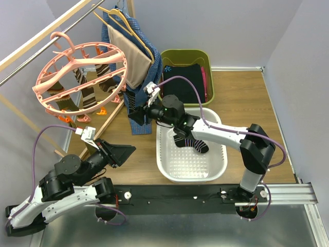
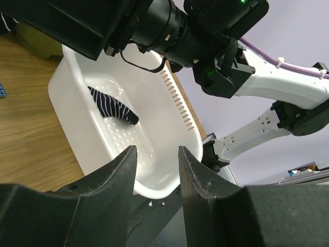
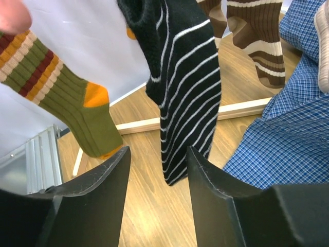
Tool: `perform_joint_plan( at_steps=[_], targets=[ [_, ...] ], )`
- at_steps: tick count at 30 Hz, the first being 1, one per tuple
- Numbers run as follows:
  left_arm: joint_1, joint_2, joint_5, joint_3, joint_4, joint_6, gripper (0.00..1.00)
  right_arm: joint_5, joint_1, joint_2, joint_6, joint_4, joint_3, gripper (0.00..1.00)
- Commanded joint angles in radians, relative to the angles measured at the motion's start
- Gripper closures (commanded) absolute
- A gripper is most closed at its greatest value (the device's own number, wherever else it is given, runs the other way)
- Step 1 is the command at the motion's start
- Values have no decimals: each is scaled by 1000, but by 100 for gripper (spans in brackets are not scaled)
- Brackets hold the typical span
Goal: Remove the socks clipped to the hanger
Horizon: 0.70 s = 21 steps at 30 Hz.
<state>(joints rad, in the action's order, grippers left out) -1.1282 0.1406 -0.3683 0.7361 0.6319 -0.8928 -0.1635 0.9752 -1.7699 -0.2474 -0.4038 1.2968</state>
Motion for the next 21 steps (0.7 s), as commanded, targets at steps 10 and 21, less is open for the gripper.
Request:
perform_joint_plan(
  at_steps=[10, 21],
  targets=[
    [-4, 37, -49, -6, 23, -23, 53, 9, 5, -31, -33, 100, 113, 80],
    [-4, 68, -67, -1, 28, -29, 43, -68, 28, 102, -111, 289, 90, 99]
  ],
)
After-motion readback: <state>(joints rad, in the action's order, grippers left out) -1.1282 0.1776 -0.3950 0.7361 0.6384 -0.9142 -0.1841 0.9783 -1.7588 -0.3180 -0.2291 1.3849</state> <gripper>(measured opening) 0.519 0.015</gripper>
